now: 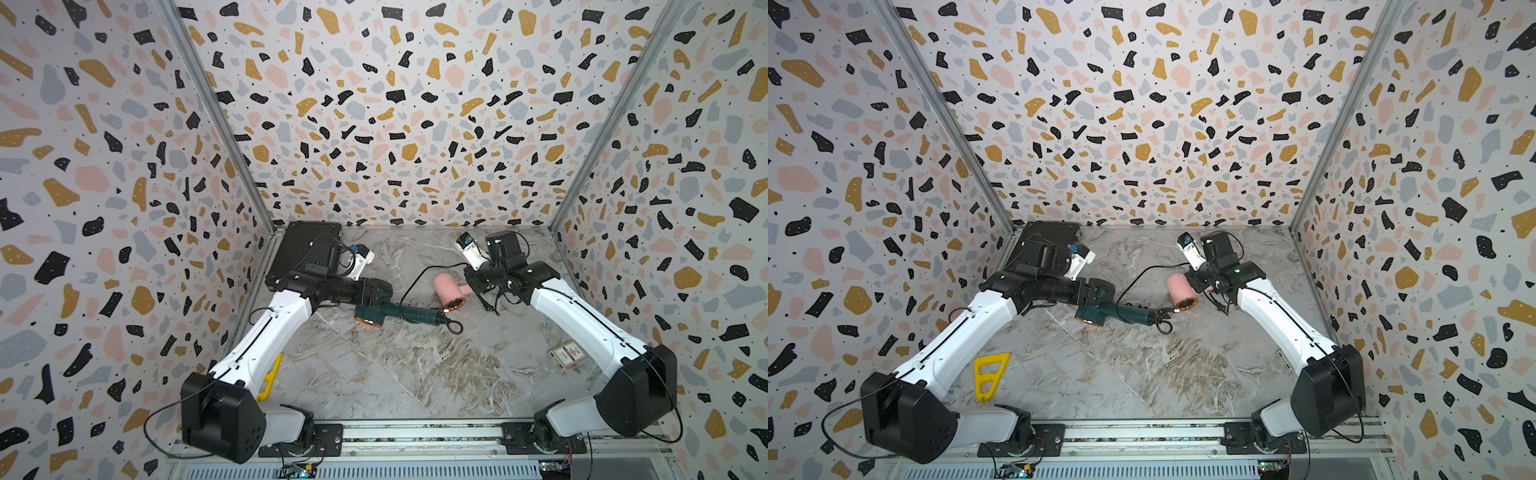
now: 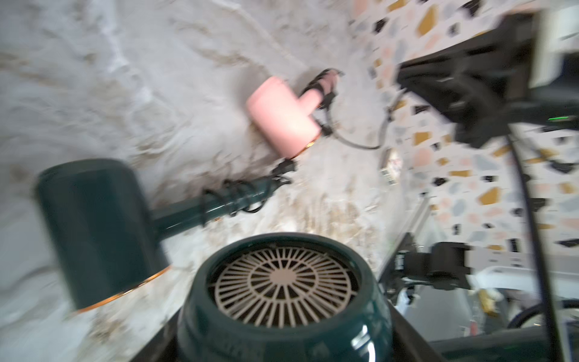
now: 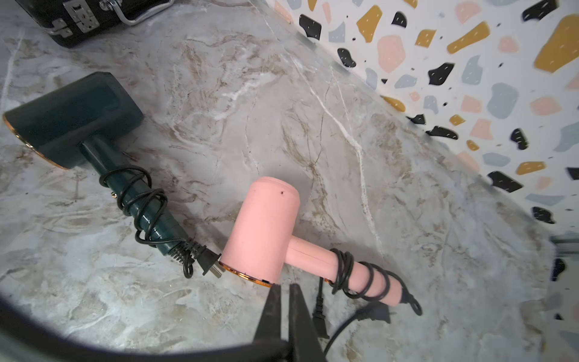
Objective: Wrap the cord around the hair dryer
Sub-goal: Wrap the power cord around the hair dryer.
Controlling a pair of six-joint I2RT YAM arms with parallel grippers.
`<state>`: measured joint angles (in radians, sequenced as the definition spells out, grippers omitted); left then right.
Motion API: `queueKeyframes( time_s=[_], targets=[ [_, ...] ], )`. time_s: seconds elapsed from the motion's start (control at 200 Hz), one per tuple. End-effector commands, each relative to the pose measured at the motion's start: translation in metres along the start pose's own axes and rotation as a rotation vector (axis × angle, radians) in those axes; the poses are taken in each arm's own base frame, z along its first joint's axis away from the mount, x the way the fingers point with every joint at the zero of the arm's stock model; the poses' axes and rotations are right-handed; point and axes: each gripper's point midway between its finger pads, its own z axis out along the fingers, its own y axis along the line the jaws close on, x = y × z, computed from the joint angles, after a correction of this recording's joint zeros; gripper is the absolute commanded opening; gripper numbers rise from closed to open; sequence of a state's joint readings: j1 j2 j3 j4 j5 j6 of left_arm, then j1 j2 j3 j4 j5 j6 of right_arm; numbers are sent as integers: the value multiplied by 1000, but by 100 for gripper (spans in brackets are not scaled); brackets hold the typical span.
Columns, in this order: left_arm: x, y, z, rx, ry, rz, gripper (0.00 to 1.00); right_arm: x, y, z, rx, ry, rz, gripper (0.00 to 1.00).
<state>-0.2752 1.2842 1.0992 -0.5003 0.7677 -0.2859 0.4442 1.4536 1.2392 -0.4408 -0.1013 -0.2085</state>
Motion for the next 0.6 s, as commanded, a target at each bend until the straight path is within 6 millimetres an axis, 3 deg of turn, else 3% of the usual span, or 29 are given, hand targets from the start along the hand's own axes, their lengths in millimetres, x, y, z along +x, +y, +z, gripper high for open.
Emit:
queueKeyframes(
  time_s=[0.0, 0.175, 0.426, 0.596],
  targets=[
    [-45, -44, -23, 237, -198, 15, 0, -5, 14, 4, -83, -59, 64, 0],
    [-77, 10, -57, 92, -432, -162, 0, 25, 22, 17, -102, -13, 118, 0],
    [-91, 48, -85, -95, -592, -219, 0, 70, 40, 28, -139, 59, 214, 0],
    [-90, 93, -99, -364, -637, -240, 0, 86, 53, 24, -118, 126, 184, 0]
  ],
)
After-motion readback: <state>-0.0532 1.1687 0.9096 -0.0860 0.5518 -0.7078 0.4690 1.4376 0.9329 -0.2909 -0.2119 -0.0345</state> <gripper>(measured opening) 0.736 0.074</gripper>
